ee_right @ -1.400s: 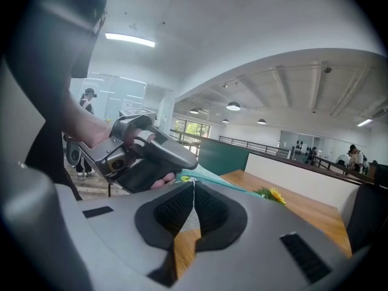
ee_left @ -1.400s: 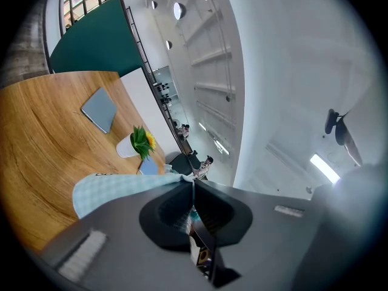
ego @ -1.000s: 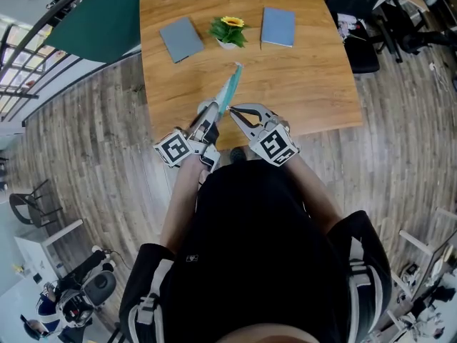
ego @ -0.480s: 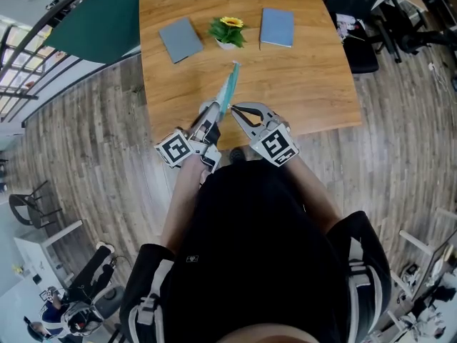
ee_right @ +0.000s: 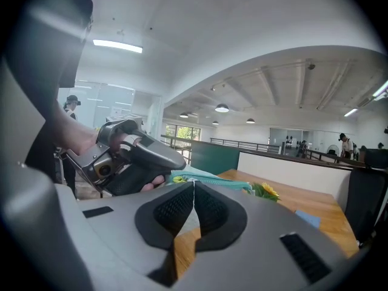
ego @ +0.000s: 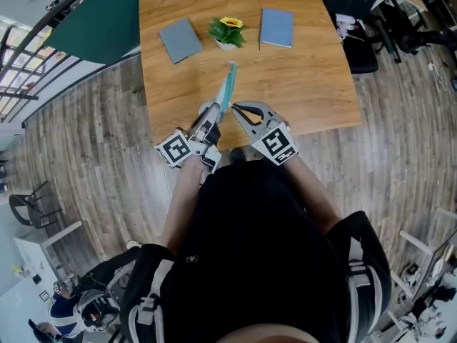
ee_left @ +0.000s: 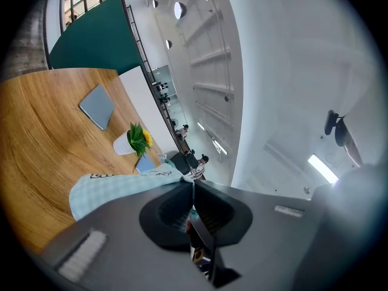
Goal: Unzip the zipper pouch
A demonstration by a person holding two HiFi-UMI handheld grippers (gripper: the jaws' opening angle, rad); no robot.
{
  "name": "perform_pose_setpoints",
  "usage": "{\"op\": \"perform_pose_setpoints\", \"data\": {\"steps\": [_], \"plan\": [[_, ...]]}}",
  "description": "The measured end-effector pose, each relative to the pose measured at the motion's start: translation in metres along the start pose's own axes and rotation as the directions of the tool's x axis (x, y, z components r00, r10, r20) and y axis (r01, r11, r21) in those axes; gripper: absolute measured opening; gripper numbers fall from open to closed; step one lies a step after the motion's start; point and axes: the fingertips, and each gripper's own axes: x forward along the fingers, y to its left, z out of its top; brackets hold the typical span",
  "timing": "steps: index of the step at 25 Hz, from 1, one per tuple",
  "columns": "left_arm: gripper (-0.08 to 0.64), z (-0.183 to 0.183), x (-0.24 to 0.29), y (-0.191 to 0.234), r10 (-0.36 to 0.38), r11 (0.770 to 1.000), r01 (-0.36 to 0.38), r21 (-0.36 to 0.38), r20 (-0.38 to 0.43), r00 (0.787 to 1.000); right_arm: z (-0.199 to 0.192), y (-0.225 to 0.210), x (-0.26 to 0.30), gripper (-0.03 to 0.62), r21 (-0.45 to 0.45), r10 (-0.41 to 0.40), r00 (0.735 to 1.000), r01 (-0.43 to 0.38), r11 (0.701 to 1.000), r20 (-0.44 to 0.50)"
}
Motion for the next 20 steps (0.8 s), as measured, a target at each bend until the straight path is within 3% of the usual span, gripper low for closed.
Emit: {"op": "perform_pose_setpoints", "data": {"steps": [3,20], "plan": [[0.008,-0.003,0.0,-0.004,0.013,1.0,-0.013,-0.025,-0.008,1.0,0.0,-0.003,-0.001,0.008,0.022,-0.008,1.0,0.008,1.0,0.006],[0.008,-0.005,0.004,-0.013,-0.016,0.999,0.018,0.042,-0.038,0.999,-0.003,-0.023,-0.003,0.008,0.058,-0.066,0.998,0.066,0.996,0.002]]}}
